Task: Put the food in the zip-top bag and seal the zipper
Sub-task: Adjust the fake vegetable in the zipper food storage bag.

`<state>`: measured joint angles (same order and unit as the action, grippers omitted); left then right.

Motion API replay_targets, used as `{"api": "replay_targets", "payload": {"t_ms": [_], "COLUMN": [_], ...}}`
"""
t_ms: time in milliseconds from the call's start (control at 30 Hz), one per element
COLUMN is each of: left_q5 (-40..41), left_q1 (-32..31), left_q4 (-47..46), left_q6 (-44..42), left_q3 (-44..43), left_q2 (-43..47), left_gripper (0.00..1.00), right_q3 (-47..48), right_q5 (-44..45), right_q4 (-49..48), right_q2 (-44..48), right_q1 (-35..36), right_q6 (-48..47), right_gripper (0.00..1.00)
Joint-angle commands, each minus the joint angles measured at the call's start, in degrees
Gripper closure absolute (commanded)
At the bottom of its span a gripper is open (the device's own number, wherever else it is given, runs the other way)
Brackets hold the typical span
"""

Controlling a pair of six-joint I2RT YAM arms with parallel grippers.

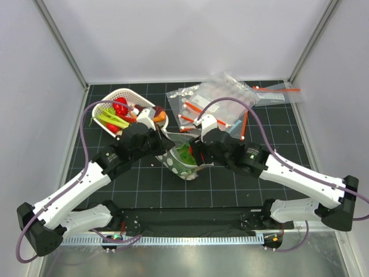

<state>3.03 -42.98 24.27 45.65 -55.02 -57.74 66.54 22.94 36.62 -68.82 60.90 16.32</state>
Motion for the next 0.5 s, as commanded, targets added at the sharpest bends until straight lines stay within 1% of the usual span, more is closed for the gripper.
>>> {"api": "replay_targets", "payload": {"t_ms": [0,133,233,367,467], "left_q5": [0.3,-0.3,0.0,1.2,2.5], "left_q1": [0.2,0.3,0.3,0.3,0.2], "left_q4": [-0.9,-0.7,-0.4,0.7,1.8], "left_q6": [-1.2,-1.1,-1.3,-1.7,-2.1], "left_q3": [0.1,0.2,0.5,0.9,1.1], "left_q2": [1.9,1.9,2.5,4.2,6.6], "left_gripper": [1.0,1.0,0.99,1.0,0.99], "right_q3": [0.2,0.1,1.2,1.7,-0.3], "right_q5": [-3.1,-7.0,-9.8,-10.7,-11.0], "right_q4": [-9.3,-14.9,-17.4,-21.1,-27.6], "right_q2": [5.2,5.3,0.8,-3.8,-5.6], "right_q1": [0.2,0.3,0.3,0.2,0.3], "right_q6": [0.5,0.3,0.7,1.2,1.1], "right_gripper": [0.65,0.66,0.66,0.66,0.66]}}
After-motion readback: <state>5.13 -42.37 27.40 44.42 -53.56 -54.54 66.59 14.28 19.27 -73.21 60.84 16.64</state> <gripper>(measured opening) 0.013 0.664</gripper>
